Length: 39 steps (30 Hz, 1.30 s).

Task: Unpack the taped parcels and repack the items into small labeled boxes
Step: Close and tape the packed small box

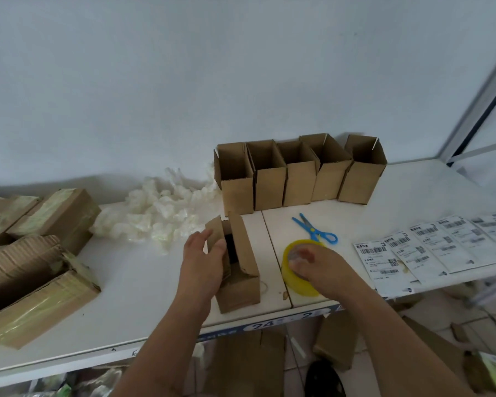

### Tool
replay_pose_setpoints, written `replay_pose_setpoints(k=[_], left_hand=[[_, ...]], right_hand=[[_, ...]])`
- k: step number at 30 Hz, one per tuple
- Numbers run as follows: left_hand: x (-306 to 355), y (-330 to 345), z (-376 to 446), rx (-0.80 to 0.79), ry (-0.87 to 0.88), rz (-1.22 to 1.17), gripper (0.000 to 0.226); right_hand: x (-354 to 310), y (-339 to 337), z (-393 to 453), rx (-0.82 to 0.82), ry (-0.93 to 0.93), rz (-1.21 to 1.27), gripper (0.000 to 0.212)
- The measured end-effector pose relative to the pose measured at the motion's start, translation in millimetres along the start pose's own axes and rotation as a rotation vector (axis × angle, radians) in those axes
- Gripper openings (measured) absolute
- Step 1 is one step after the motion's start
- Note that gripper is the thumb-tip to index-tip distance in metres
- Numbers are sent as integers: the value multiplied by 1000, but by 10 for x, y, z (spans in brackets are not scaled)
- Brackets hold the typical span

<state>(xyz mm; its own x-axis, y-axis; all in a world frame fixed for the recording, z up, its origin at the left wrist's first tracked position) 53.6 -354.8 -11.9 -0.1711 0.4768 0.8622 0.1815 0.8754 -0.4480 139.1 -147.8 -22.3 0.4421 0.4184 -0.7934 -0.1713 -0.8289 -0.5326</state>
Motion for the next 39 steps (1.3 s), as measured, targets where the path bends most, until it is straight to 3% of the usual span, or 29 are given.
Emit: replay_pose_setpoints(k=[5, 10, 13, 15, 18, 22, 26, 29, 31, 34, 39], left_hand=[[89, -54, -96, 48, 53, 46, 40], [123, -94, -125, 83, 110, 95, 36], [144, -106, -127, 82, 144, 105, 31], [166, -104, -125, 59, 164, 118, 28], [180, -97, -137, 33, 170, 139, 20], [195, -116, -152, 98, 165, 150, 27], [288, -162, -165, 182, 264, 121, 16], [407, -182, -232, 159, 377, 4, 13], [489, -188, -267, 123, 465, -25, 12], [565, -157, -284, 51, 634, 86, 34], [570, -63, -277, 72, 791, 288, 43]], right_hand=[[203, 7, 16, -105, 22, -628, 43], [216, 51, 60, -63, -62, -789, 38], [69, -109, 20, -62, -77, -630, 28], [-49, -236, -51, -97, -119, -371, 10], [-195, -367, -181, -145, -174, 19, 6], [-318, -401, -254, -141, -182, 360, 17], [-419, -381, -259, -165, -253, 541, 42], [-489, -328, -244, -216, -290, 604, 59], [-546, -301, -229, -232, -304, 587, 49], [-624, -254, -209, -218, -289, 526, 35], [-753, -170, -222, -208, -288, 435, 42]])
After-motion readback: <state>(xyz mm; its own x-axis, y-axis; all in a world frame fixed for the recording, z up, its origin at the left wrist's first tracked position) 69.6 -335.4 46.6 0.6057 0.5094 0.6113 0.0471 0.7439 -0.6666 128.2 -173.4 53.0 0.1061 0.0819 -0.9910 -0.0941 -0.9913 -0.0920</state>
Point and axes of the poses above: each hand's wrist, its own z-axis towards the middle knuckle, its own y-axis out of the palm, x = y × z, the point moved 1 cm from there along z, towards the middle knuckle, and after that the axes turned 10 degrees about z, right-handed, at the moved point
